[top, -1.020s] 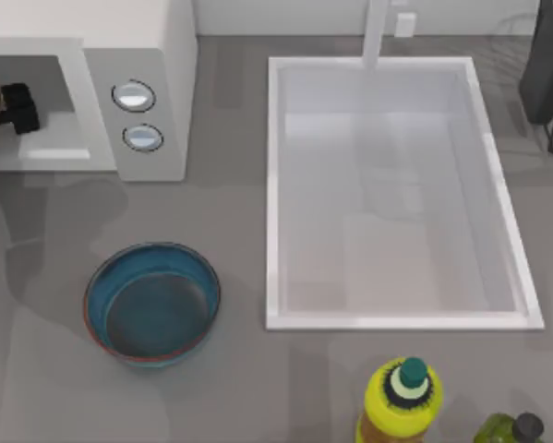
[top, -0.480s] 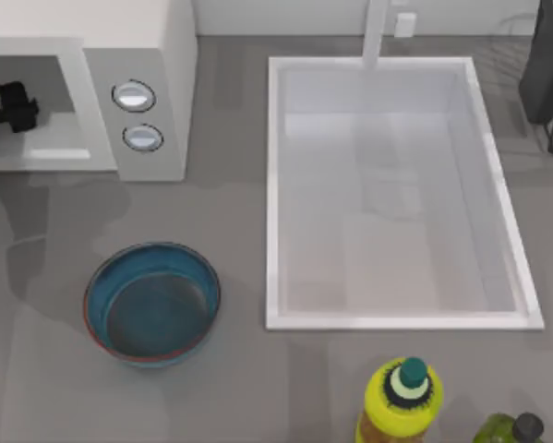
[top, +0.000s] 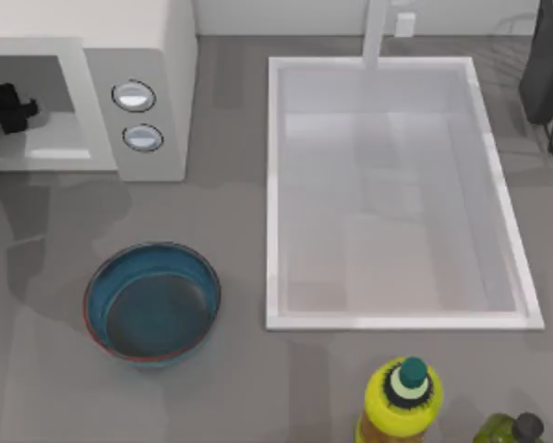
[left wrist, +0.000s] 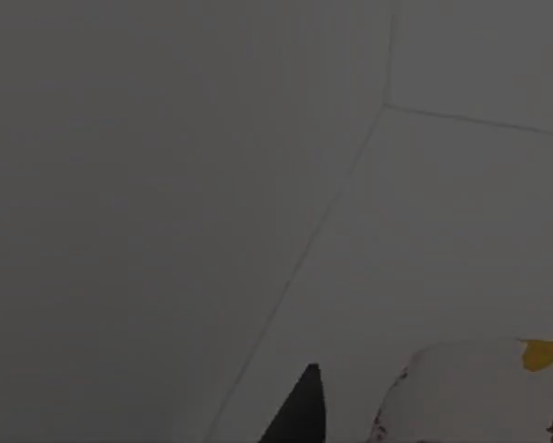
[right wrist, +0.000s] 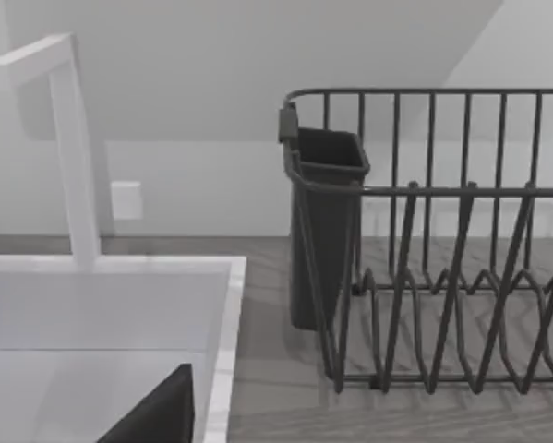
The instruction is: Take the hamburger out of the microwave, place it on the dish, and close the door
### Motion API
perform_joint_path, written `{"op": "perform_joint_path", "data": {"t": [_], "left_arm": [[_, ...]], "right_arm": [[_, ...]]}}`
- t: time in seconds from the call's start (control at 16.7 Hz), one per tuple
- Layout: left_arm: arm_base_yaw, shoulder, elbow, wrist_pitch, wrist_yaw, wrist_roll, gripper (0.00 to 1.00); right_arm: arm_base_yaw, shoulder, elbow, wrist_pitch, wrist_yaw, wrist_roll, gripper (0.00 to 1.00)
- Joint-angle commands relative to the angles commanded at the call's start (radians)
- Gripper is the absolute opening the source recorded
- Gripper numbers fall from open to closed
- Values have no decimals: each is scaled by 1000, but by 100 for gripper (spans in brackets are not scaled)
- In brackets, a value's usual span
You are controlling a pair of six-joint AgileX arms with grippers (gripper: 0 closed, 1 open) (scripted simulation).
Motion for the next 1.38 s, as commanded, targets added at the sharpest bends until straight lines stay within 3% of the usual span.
{"op": "perform_joint_path", "data": {"t": [0.24, 0.84, 1.38], "left_arm": [[23, -45, -148, 109, 21, 6, 0], [113, -243, -794, 547, 105, 32, 0], [119, -269, -853, 588, 114, 36, 0]], "right_arm": [[0, 0, 0, 0, 0, 0, 100], [0, 0, 0, 0, 0, 0, 100], [0, 0, 0, 0, 0, 0, 100]]}}
